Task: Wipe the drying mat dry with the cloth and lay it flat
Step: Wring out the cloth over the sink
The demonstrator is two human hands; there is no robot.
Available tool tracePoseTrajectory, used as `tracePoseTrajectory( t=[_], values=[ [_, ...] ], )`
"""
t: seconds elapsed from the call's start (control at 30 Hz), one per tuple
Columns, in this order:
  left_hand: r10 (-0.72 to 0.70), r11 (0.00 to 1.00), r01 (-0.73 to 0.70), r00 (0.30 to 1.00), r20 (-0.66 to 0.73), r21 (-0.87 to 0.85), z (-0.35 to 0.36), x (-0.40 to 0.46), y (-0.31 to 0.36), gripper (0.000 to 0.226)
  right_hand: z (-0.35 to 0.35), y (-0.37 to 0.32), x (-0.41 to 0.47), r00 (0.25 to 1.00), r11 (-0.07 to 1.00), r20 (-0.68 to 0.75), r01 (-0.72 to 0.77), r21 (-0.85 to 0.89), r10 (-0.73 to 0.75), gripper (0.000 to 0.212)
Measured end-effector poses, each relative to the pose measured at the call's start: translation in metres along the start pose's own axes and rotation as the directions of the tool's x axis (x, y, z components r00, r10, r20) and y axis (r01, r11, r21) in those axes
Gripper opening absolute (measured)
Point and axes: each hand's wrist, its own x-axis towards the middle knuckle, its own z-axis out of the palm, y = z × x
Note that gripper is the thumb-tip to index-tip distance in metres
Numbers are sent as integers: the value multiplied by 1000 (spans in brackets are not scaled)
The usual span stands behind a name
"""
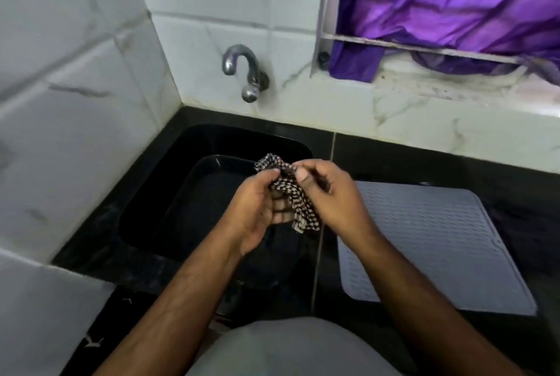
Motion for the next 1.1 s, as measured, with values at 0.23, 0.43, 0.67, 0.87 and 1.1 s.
tracePoseTrajectory(
  t=[0.23, 0.43, 0.67, 0.87, 1.1],
  values=[
    [311, 943, -286, 940, -140, 173, -48, -13, 69, 23, 33, -47, 63, 955, 996, -297, -16, -90, -12, 46],
    [367, 930, -365, 924, -111, 33, -50, -12, 112, 25, 45, -89, 100, 964, 997, -261, 41, -66, -57, 35],
    [363, 921, -388, 879, -310, -20, -61, -1, 153, 55, 31, -103, 114, 991, 958, 85, 81, 277, -108, 72],
    [559, 774, -510, 829, -26, 376, -58, -17, 172, 109, 14, -137, 142, 890, 888, 23, 455, -65, -455, 27],
    [657, 254, -339, 748, 95, 906, -42, -8, 221, 102, -24, -158, 169, 848, 736, 346, 523, -430, -401, 73]
  ],
)
